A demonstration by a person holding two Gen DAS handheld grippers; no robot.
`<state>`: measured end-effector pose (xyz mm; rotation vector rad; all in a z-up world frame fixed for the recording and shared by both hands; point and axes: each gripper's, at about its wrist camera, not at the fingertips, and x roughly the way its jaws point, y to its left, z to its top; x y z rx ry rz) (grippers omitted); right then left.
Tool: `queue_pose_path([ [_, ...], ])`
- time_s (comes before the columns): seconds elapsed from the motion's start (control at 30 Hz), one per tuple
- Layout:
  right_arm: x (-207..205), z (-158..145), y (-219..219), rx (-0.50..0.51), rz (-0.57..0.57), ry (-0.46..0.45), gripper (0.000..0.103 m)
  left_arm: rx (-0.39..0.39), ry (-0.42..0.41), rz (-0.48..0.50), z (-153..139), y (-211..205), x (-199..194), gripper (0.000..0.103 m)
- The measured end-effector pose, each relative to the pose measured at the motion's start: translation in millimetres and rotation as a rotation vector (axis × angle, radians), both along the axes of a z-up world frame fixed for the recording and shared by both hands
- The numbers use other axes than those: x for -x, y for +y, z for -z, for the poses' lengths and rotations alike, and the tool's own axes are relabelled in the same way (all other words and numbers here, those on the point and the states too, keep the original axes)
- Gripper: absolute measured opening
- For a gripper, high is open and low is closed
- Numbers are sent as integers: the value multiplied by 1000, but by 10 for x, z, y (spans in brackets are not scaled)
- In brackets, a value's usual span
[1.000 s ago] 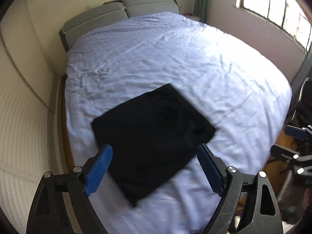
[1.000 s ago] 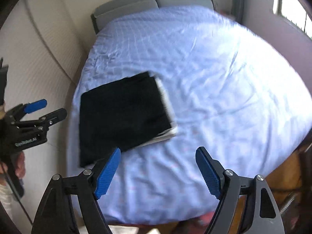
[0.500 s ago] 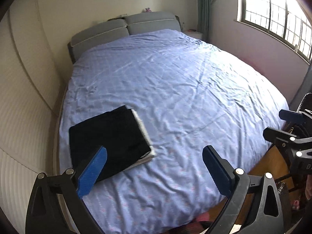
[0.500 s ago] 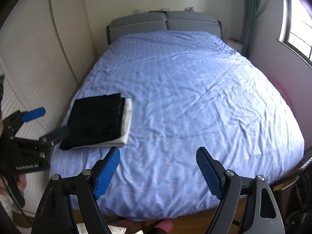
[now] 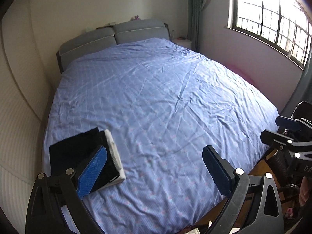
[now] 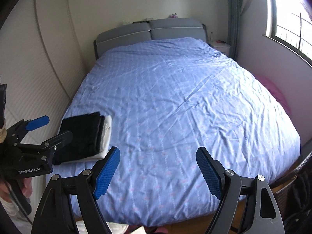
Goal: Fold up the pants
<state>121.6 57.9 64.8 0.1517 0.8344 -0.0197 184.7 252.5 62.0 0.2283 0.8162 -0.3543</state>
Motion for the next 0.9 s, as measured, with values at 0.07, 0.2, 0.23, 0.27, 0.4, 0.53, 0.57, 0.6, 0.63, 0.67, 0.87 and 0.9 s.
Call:
queue_pose_path([
  [0.07, -14, -12, -156, -12, 7, -3, 81, -9, -11, -6, -28, -117, -15, 100],
  [0.2, -16, -37, -478, -14, -19, -8, 81, 3, -16, -36, -59, -388, 7, 100],
  [0.23, -14, -40, -560, -15, -35, -8, 81, 8, -15, -48, -66, -458, 23, 100],
  [0.27, -17, -44, -629, -14, -45, -5, 81, 9, -14, -62, -75, -533, 44, 100],
  [0.4, 21, -71, -989, -12, -101, -4, 81, 10, -18, -111, -101, -867, 137, 100],
  [0.53, 63, -102, -1285, -6, -142, -13, 81, 24, -43, -157, -145, -1116, 253, 100],
  [0.57, 75, -110, -1341, -5, -151, -16, 81, 30, -45, -166, -154, -1172, 286, 100],
  [0.6, 93, -119, -1402, -1, -156, -20, 81, 35, -48, -173, -163, -1217, 310, 100],
  [0.63, 114, -131, -1474, 2, -167, -23, 81, 41, -52, -182, -174, -1277, 348, 100],
  [0.67, 124, -142, -1518, 3, -173, -26, 81, 44, -57, -185, -184, -1334, 381, 101],
  [0.87, 200, -209, -1749, 1, -200, -46, 81, 48, -78, -202, -249, -1560, 532, 101],
  [0.9, 211, -217, -1781, -2, -204, -51, 81, 46, -81, -207, -259, -1584, 551, 101],
])
